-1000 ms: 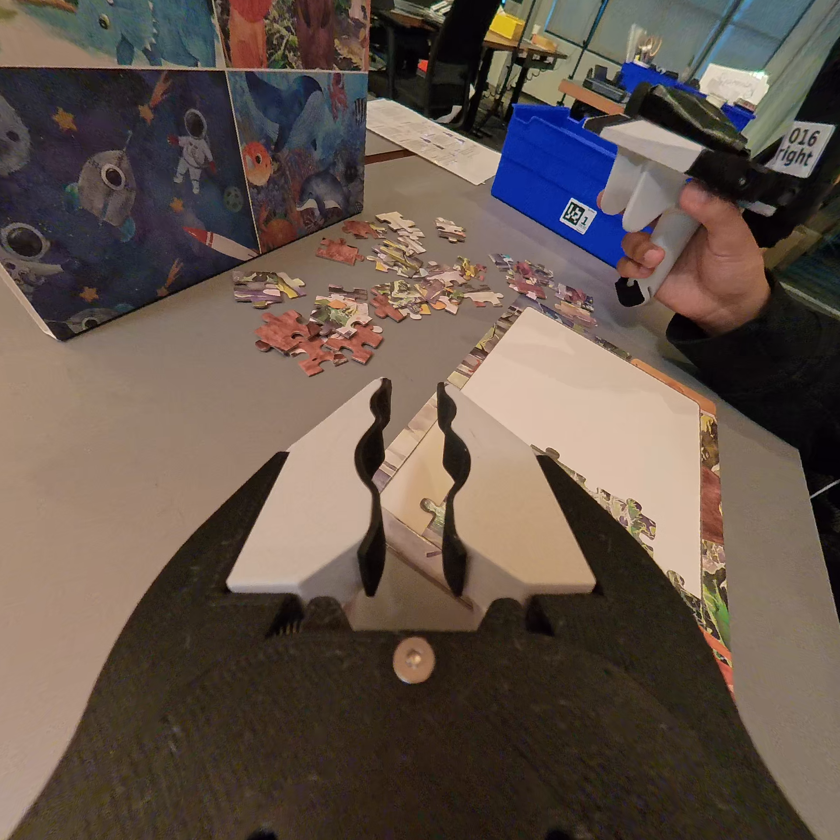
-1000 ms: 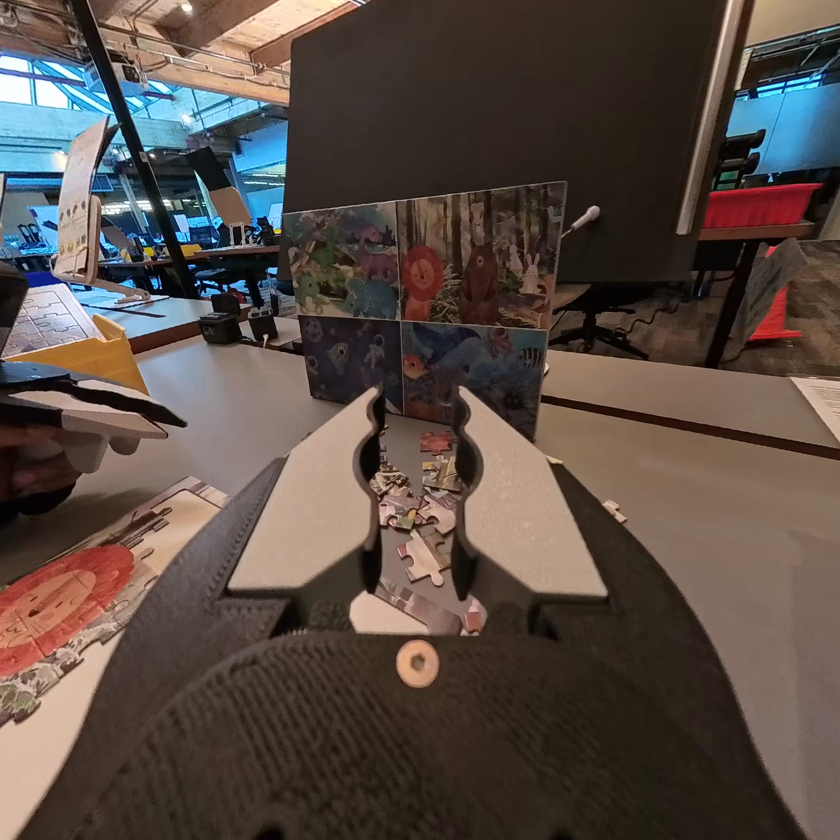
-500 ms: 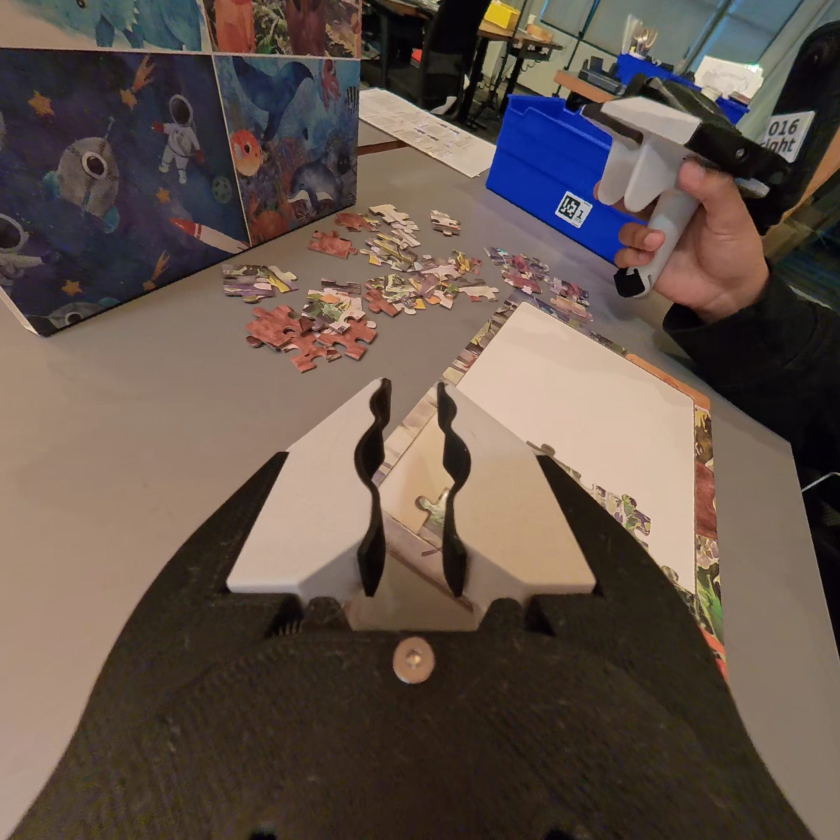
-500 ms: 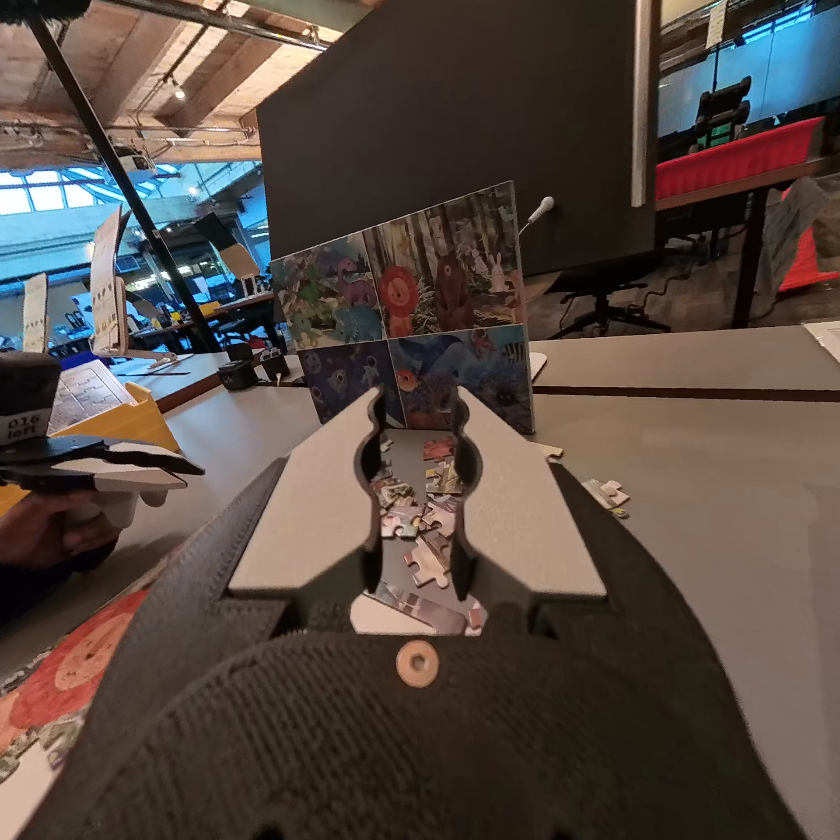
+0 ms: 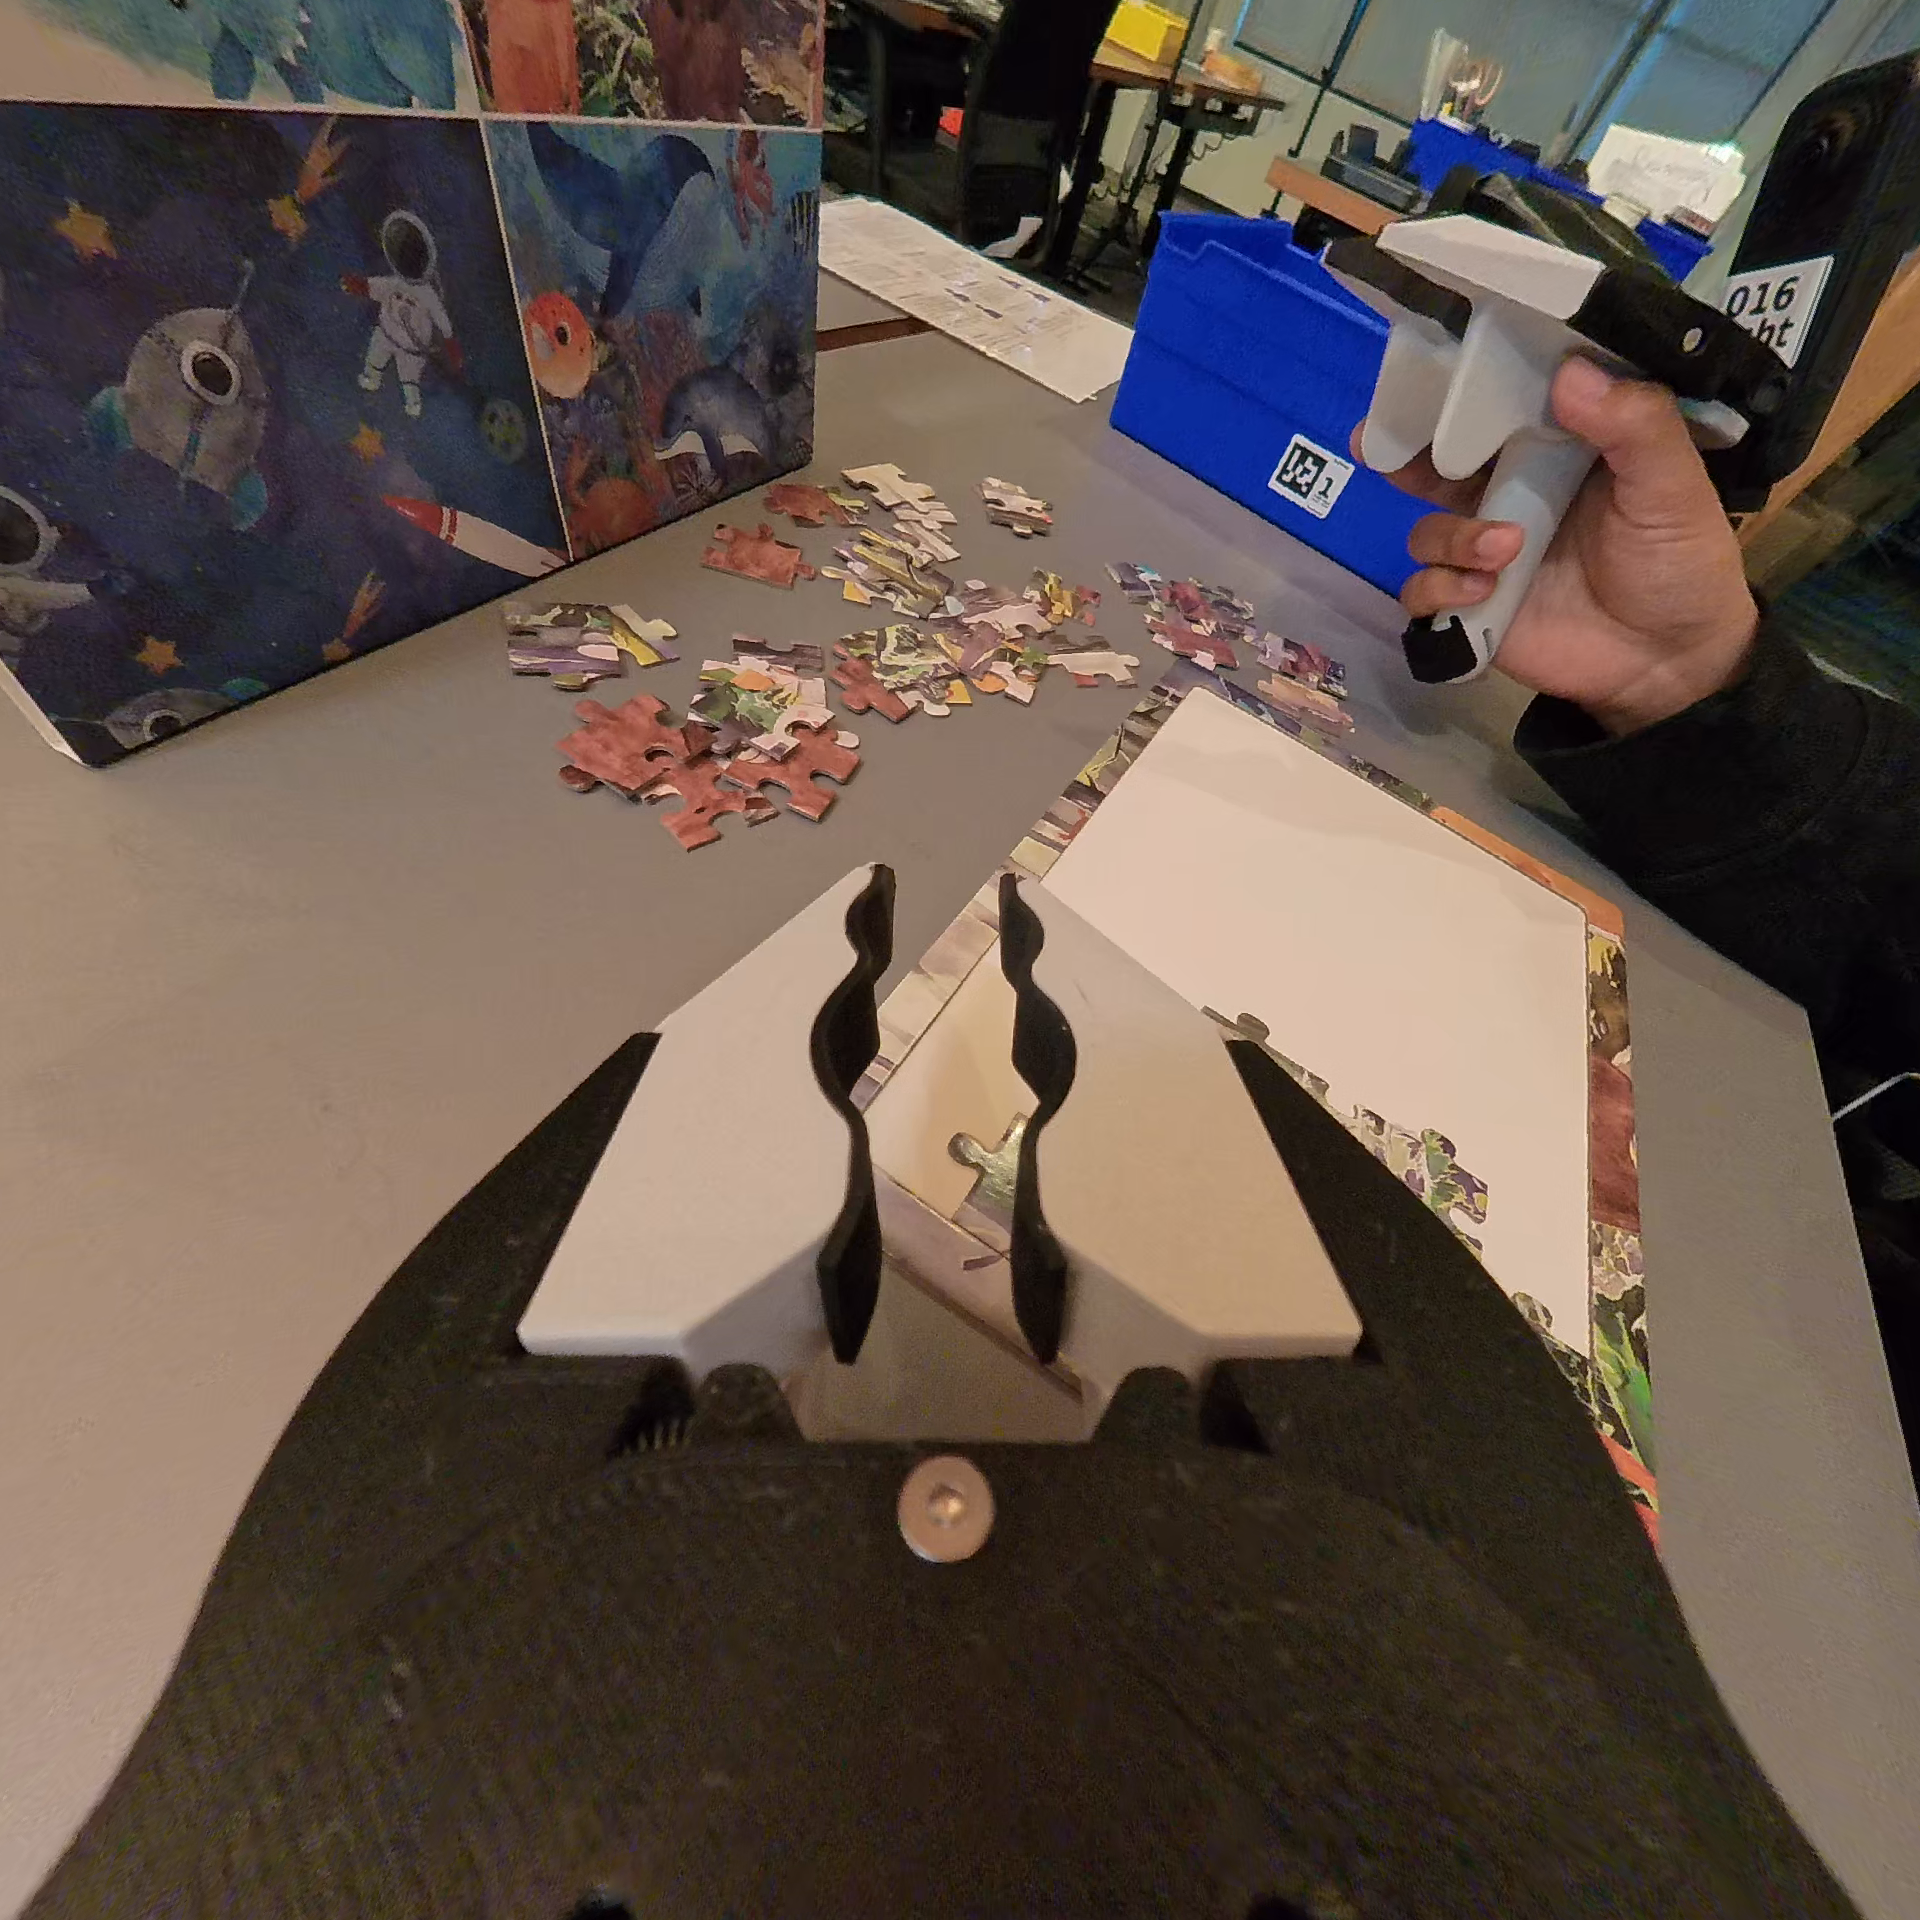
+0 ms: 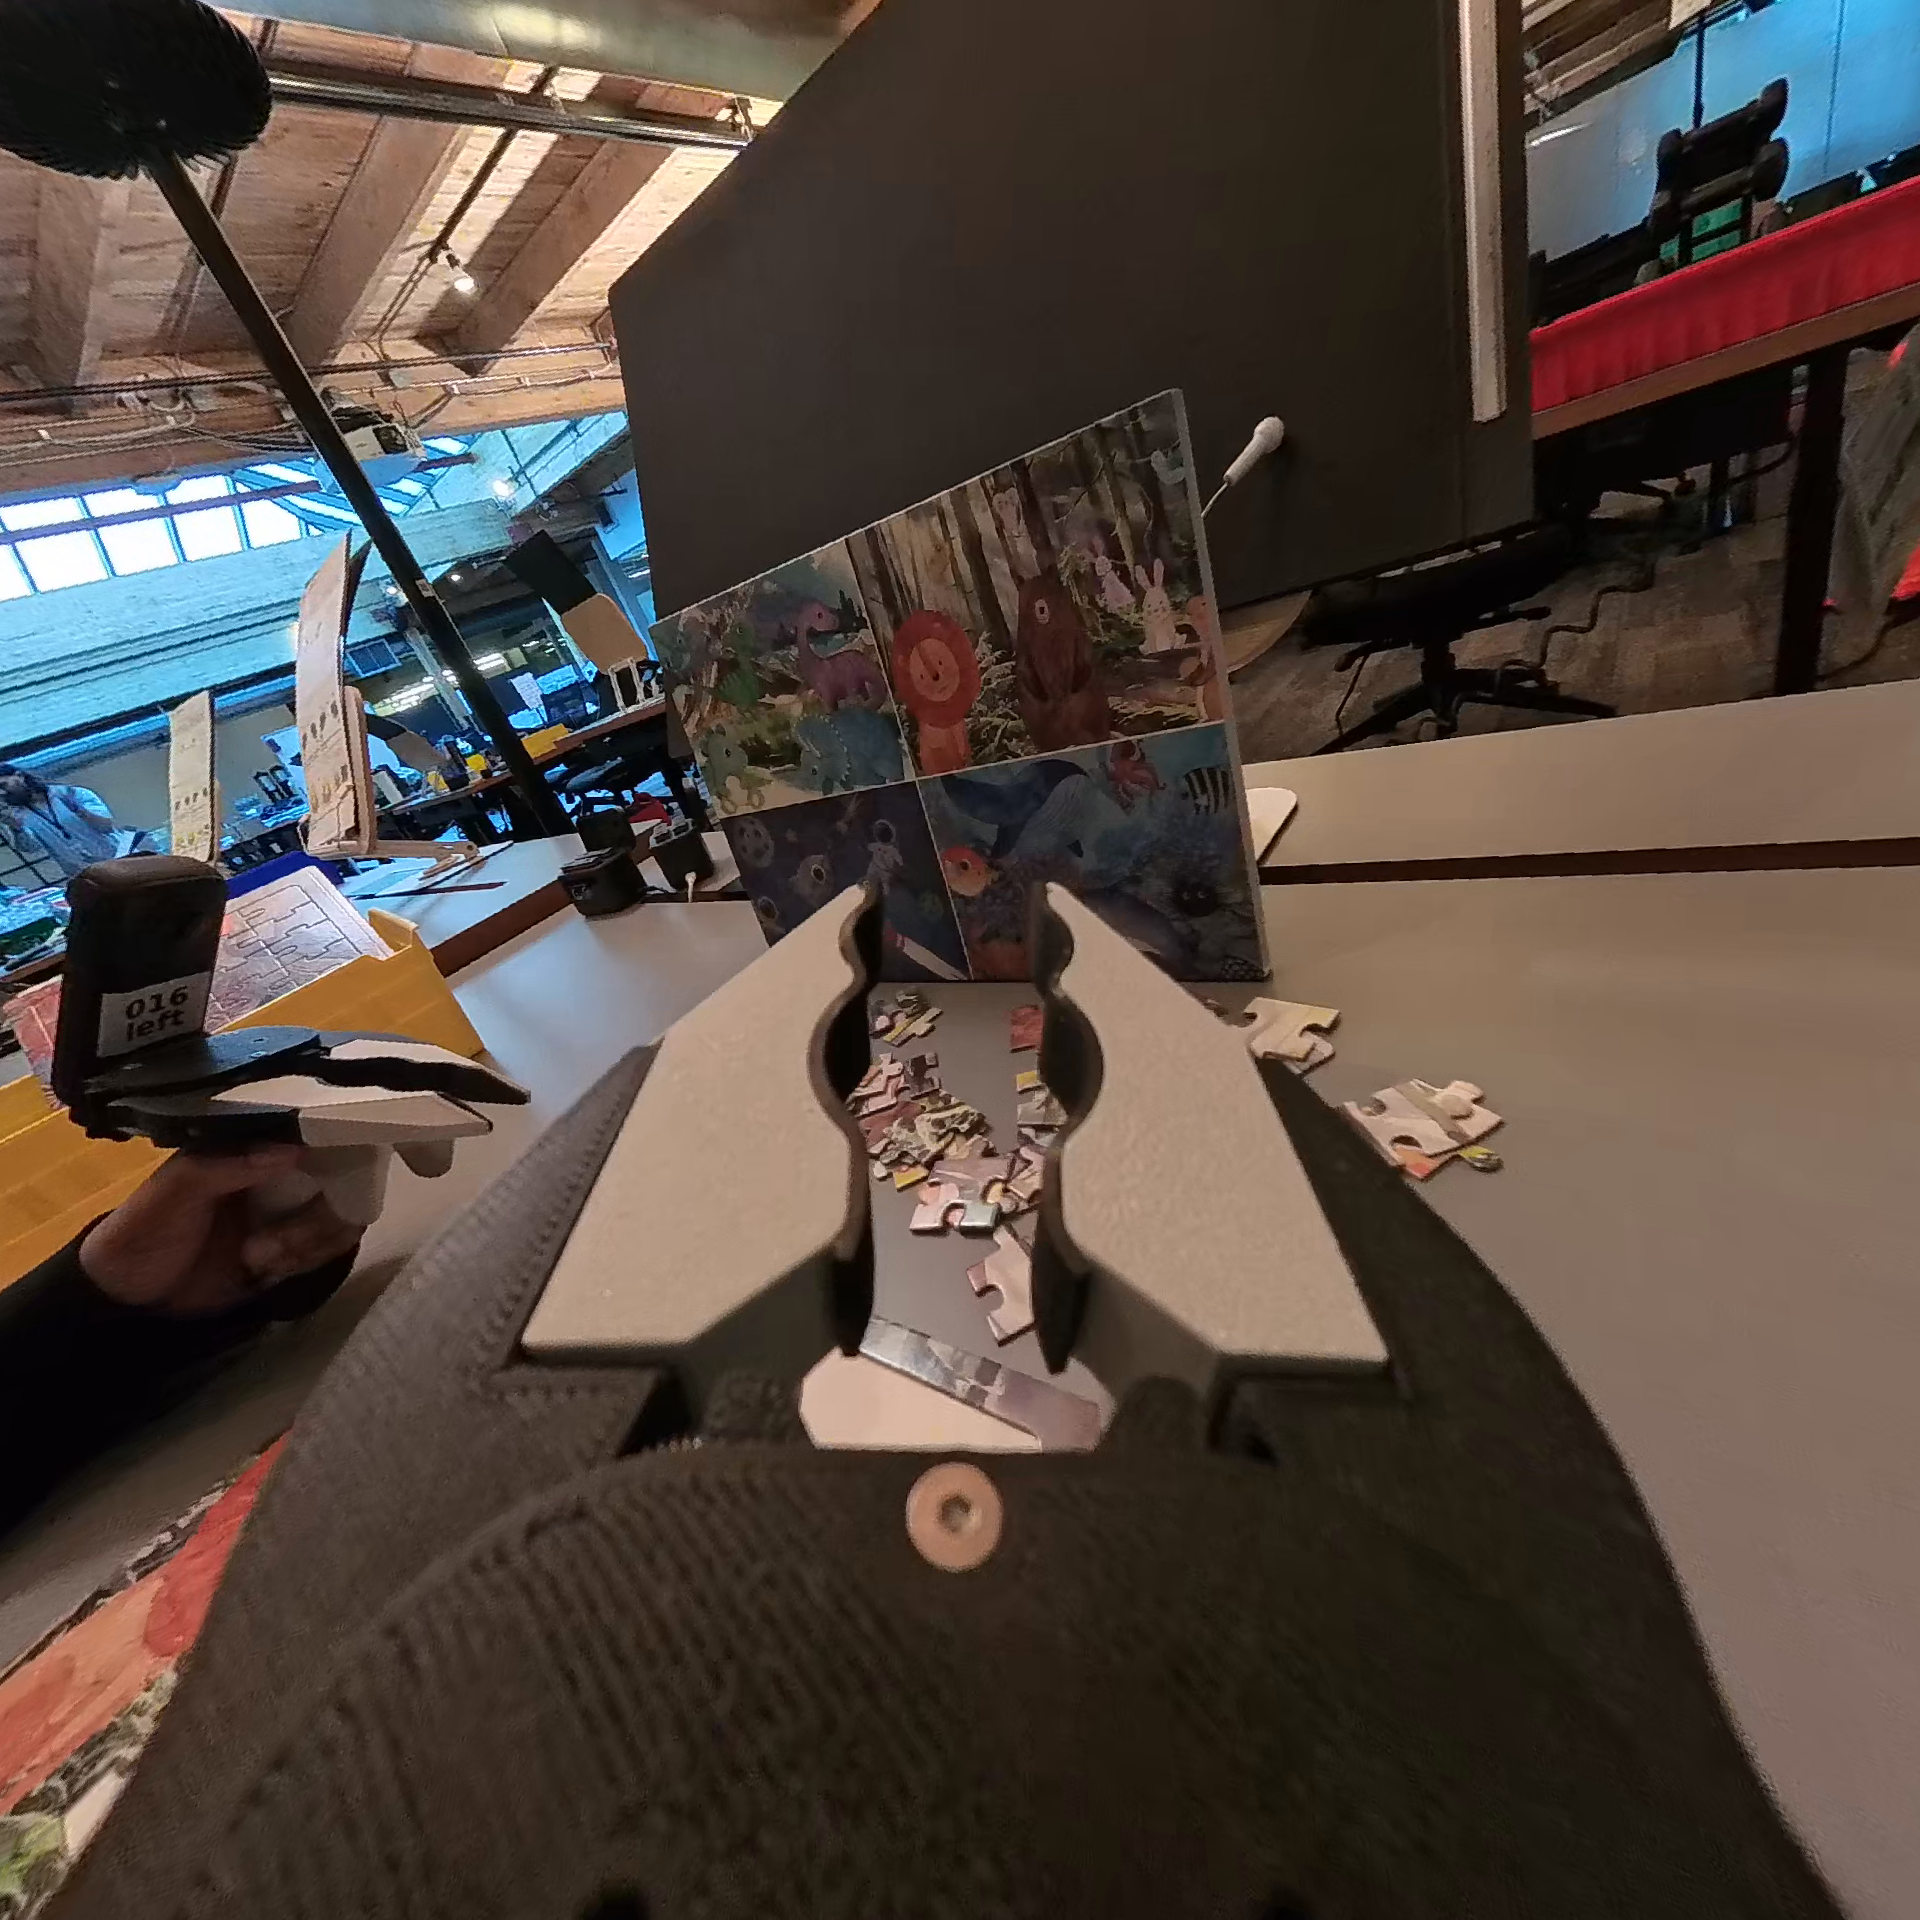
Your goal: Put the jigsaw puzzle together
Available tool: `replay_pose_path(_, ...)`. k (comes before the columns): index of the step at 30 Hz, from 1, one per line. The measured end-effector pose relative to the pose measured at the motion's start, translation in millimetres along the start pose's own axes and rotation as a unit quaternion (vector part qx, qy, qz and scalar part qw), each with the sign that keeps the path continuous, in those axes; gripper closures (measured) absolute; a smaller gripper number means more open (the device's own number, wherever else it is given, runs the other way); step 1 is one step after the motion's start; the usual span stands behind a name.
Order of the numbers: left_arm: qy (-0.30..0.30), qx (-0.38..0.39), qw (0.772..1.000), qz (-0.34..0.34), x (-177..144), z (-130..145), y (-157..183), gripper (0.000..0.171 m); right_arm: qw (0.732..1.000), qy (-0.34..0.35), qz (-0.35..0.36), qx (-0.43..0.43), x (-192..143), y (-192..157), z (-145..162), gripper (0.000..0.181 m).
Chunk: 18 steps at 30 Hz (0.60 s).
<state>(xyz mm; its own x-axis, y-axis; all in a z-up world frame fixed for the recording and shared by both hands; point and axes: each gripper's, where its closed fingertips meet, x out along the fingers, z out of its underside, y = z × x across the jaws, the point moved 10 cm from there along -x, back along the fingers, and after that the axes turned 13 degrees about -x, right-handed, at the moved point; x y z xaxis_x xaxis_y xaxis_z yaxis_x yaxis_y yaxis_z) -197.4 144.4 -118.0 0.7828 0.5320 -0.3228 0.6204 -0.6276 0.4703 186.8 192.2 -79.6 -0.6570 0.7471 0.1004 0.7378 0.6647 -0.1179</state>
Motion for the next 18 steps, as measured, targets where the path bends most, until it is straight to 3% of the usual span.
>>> replay_pose_path(18, -0.002, -0.004, 1.000, -0.002, 0.7, 0.8, -2.5, 0.153, 0.999, -0.015, -0.033, 0.020, 6.5, -5.9, 6.8, 0.154)
